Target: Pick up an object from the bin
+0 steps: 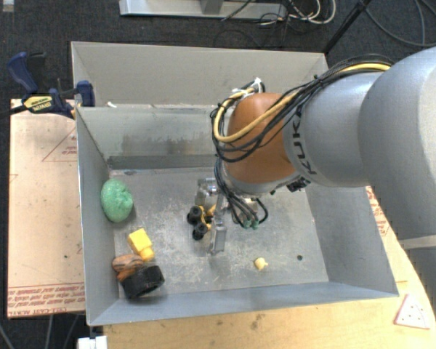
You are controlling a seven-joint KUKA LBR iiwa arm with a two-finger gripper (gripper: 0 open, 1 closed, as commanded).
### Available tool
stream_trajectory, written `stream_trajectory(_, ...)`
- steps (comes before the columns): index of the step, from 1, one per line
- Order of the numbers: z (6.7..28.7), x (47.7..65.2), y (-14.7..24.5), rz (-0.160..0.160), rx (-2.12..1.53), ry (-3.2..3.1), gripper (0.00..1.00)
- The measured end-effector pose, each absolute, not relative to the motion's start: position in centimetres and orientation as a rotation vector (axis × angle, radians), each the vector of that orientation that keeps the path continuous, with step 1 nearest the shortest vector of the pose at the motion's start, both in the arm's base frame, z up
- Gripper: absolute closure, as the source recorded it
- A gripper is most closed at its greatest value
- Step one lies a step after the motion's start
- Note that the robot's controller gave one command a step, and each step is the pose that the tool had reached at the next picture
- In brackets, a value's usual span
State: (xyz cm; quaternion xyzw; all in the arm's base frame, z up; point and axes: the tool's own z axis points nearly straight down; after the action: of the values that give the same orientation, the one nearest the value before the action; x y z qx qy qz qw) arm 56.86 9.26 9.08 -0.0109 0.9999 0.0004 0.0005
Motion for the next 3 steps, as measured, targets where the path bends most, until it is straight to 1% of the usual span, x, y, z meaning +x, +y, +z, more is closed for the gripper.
stream_trajectory(1, 9.7, 59.1, 9.6, 0.004, 0.002, 3.136, 1.0)
stream_trajectory(2, 9.7, 59.1, 9.6, 0.004, 0.002, 3.136, 1.0)
stream_trajectory(3, 10.6, 58.3, 8.2, 0.002, -0.023, 3.141, 1.0)
